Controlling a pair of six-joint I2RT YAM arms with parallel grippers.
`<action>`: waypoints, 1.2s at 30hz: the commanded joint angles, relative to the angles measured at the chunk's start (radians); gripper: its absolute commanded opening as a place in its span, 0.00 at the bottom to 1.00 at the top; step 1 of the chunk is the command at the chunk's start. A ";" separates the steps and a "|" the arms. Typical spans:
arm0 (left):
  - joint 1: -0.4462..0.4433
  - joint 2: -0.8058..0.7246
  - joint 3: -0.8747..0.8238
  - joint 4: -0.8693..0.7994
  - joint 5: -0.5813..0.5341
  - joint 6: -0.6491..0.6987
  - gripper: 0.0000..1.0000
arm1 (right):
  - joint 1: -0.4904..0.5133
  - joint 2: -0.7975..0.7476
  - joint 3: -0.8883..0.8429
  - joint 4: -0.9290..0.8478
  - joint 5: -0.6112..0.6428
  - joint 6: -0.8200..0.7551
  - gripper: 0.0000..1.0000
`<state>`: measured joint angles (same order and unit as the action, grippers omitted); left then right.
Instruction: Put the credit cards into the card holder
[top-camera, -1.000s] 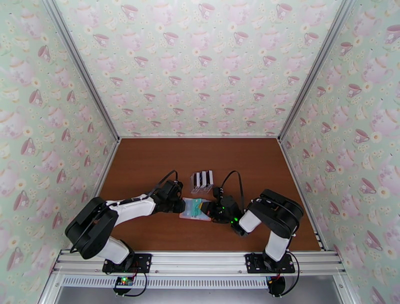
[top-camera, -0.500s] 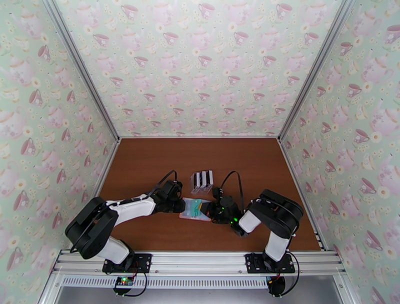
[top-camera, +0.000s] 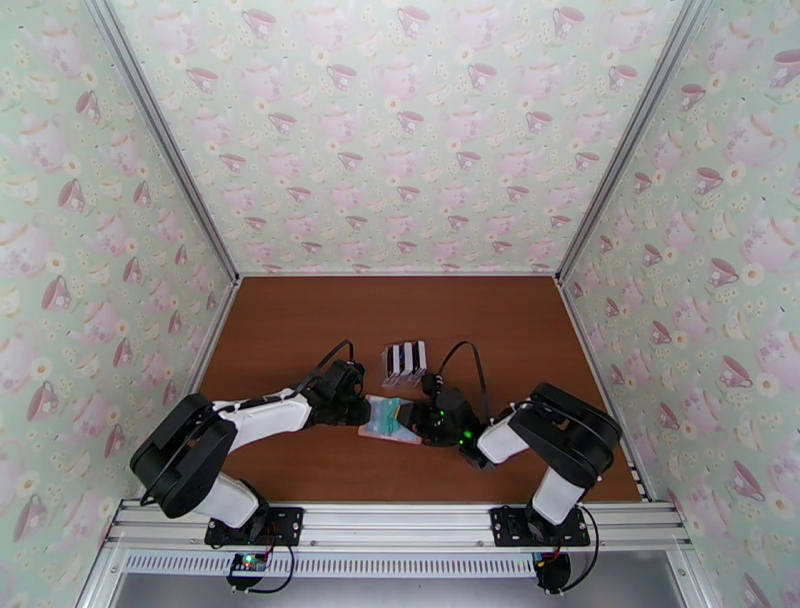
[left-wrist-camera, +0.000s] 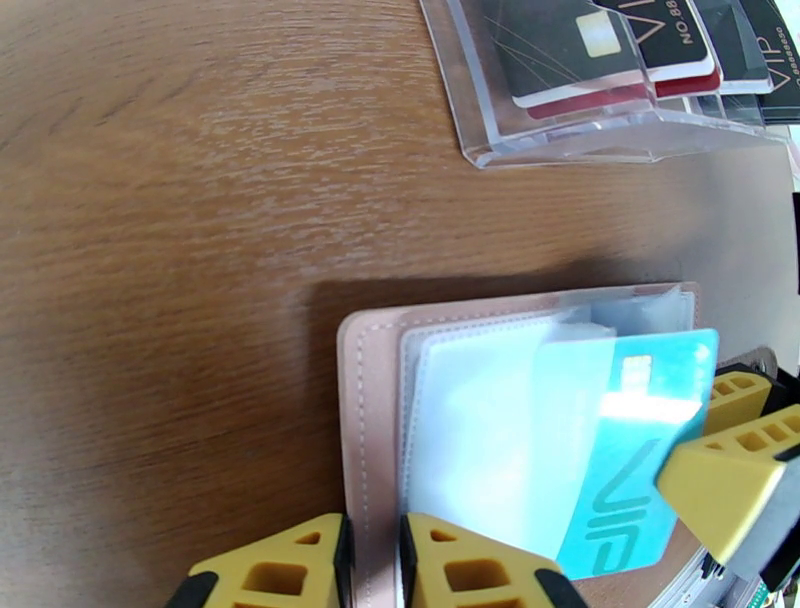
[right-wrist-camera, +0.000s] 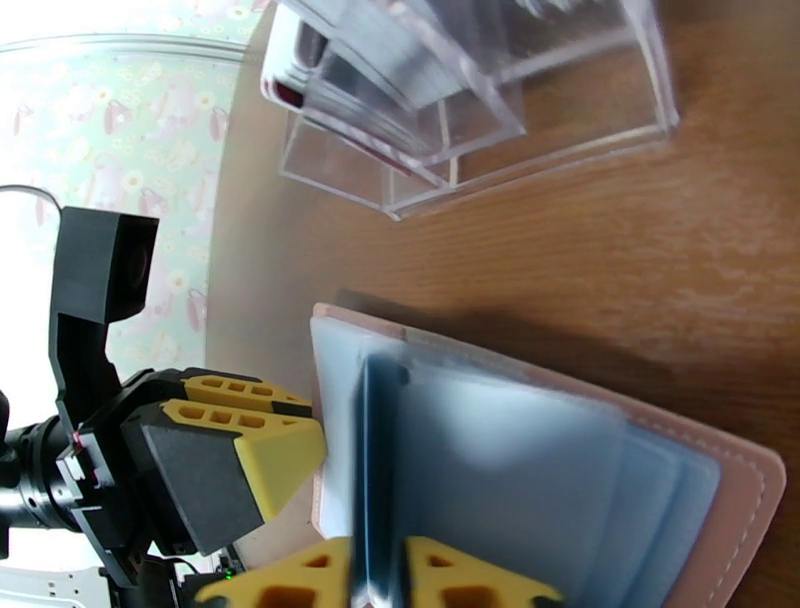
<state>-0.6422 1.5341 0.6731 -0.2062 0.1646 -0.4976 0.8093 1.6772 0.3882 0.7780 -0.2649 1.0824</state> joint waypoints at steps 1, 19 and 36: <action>-0.002 0.018 -0.035 -0.019 0.009 -0.010 0.23 | 0.008 -0.061 0.057 -0.311 0.048 -0.082 0.31; -0.003 0.007 -0.049 -0.006 0.024 -0.016 0.23 | 0.030 -0.035 0.235 -0.617 0.067 -0.168 0.30; -0.016 -0.021 -0.090 0.021 0.045 -0.053 0.23 | 0.073 0.016 0.427 -0.893 0.113 -0.246 0.31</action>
<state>-0.6434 1.5120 0.6220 -0.1280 0.1719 -0.5331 0.8715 1.6772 0.7799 -0.0113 -0.1833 0.8700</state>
